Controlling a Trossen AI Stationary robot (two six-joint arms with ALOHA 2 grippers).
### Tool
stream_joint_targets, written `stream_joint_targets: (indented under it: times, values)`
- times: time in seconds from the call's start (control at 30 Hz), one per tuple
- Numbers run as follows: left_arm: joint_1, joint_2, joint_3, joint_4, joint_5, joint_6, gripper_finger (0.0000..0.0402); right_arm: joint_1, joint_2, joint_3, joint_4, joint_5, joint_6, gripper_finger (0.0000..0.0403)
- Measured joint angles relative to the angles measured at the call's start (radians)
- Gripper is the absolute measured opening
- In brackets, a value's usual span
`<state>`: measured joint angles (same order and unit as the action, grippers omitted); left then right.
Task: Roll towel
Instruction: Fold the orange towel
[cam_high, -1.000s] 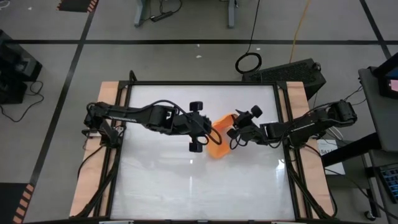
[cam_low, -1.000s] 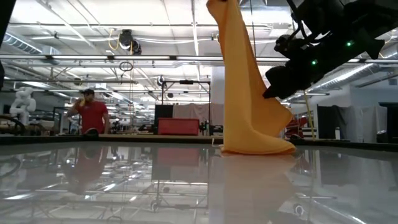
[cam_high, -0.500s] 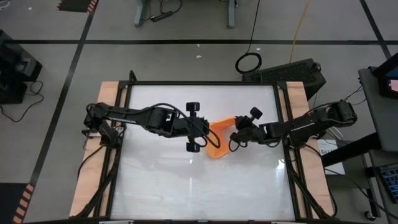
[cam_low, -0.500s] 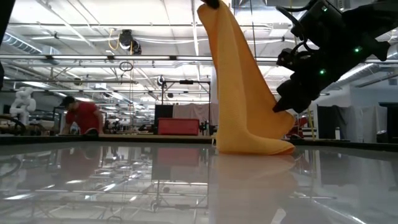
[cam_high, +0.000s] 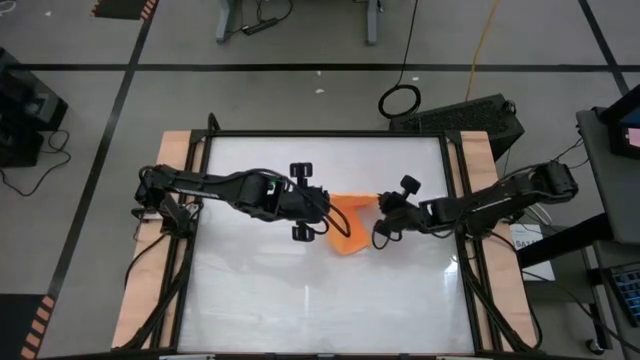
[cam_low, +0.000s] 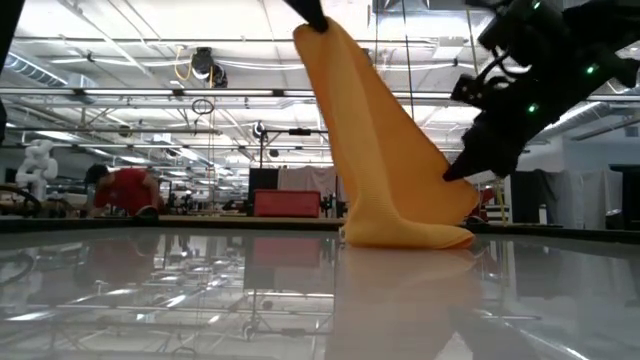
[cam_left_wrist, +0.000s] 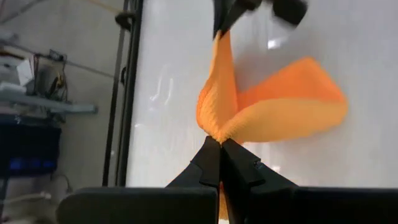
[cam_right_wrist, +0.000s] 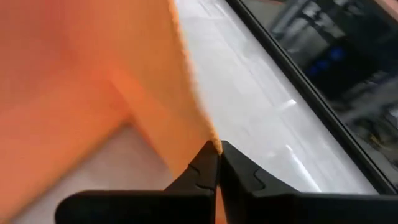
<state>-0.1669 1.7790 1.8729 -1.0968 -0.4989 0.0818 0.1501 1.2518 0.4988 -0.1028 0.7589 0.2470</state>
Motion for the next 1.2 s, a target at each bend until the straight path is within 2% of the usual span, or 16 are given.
stream_joint_targets:
  times: [0.2,0.37,0.6,0.8,0.93,1.2]
  values:
    - [-0.025,0.0,0.0,-0.129,-0.041,-0.066,0.0004,0.072,-0.144,0.0,0.011,-0.127,-0.052,0.0001]
    - [-0.089,0.0,0.0,-0.227,-0.164,-0.077,0.0004,0.145,-0.311,0.0,0.029,-0.228,-0.105,0.0]
    - [-0.206,-0.028,0.007,-0.236,-0.314,-0.076,0.0004,0.221,-0.523,0.036,0.02,-0.395,-0.198,0.0]
    - [-0.308,-0.045,0.095,-0.211,-0.448,-0.054,0.0004,0.28,-0.597,0.128,-0.013,-0.582,-0.314,0.0]
    - [-0.362,-0.05,0.163,-0.202,-0.438,-0.043,0.0004,0.314,-0.601,0.205,-0.113,-0.637,-0.327,0.0]
    - [-0.394,-0.05,0.188,-0.202,-0.278,-0.051,0.0004,0.363,-0.585,0.293,-0.277,-0.754,-0.267,0.0]
